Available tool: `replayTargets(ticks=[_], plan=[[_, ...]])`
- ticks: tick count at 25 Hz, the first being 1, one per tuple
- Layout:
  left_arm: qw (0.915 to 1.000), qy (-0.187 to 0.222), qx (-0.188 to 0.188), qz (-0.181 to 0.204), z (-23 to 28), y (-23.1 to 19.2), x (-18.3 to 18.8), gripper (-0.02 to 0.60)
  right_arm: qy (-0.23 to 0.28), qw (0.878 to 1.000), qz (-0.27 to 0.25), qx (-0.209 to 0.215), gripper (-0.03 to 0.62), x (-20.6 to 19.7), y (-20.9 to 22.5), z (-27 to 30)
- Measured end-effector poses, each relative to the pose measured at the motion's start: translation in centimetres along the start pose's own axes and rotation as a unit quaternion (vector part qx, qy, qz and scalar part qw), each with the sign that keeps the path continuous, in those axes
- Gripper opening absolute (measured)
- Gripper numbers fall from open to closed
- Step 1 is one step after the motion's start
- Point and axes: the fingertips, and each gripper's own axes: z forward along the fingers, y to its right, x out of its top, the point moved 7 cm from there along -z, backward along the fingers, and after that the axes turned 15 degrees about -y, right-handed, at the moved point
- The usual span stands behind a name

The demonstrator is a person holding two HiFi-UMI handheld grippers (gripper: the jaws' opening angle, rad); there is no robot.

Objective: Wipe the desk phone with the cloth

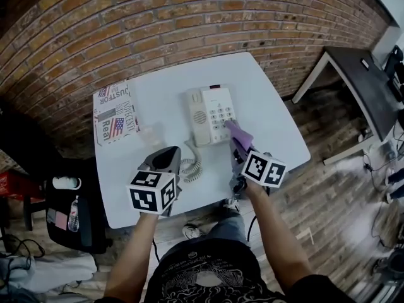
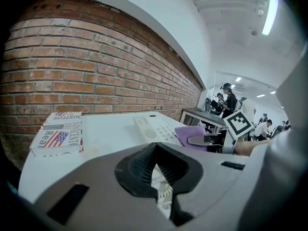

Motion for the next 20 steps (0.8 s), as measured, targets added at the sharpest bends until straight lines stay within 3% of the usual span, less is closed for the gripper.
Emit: replayTargets(ticks=[9,20], plan=[[1.0,-0.008,0.002,0.004,-1.0,-0.4,-1.3,0.006,-0.005,0.999,-0.014,0.032,0.044,-1.6,-3.2,1.8],[0.9993,-0.002,0.032,-0.021,-3.3,-2.1,-3.1,0.006,-0.041,0.995,-0.048,0.081,0.044,-3.5,-7.4,4.4]])
